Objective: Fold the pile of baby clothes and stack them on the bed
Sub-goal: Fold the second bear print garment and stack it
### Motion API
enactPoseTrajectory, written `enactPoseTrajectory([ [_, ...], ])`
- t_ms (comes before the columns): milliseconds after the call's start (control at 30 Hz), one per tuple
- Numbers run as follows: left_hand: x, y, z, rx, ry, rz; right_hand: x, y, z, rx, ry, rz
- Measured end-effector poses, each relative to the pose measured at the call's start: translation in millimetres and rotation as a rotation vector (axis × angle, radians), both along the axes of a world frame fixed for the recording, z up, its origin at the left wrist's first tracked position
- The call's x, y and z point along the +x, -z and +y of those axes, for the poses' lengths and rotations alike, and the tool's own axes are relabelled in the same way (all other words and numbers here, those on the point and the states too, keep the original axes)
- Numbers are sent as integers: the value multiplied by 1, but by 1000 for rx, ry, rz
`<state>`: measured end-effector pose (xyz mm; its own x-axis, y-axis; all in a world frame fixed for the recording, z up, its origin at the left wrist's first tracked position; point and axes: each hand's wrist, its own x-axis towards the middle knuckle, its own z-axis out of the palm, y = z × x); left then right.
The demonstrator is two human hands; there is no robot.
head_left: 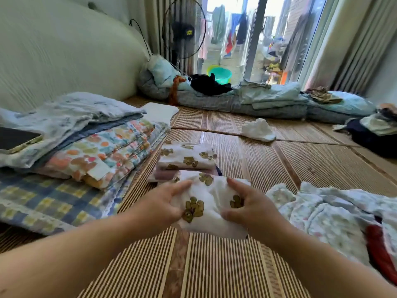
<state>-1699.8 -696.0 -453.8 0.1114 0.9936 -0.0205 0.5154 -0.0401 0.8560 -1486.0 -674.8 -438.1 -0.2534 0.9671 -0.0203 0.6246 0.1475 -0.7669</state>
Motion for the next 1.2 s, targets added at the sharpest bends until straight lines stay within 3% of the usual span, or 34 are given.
enactPoseTrajectory([
  [133,-26,-24,76,234,-103,38,-38,-30,87,219,29,-81],
  [267,-45,-13,148,300,-201,86,-72,-31,166,271,53,-57],
  [333,-51,-3,178,279,-247,99,-85,-21,199,217,63,-51],
  [533,-76,36,234,-2,-285,353,-104,35,268,113,79,-431],
  [633,-82,46,241,-93,-300,400,-100,55,284,78,95,-448],
  [833,-46,33,202,65,-292,463,-69,43,234,219,154,-287],
  [1000,33,13,137,175,-72,480,-6,26,137,340,97,-404],
  [1200,143,24,42,153,260,511,109,44,5,247,230,-365],
])
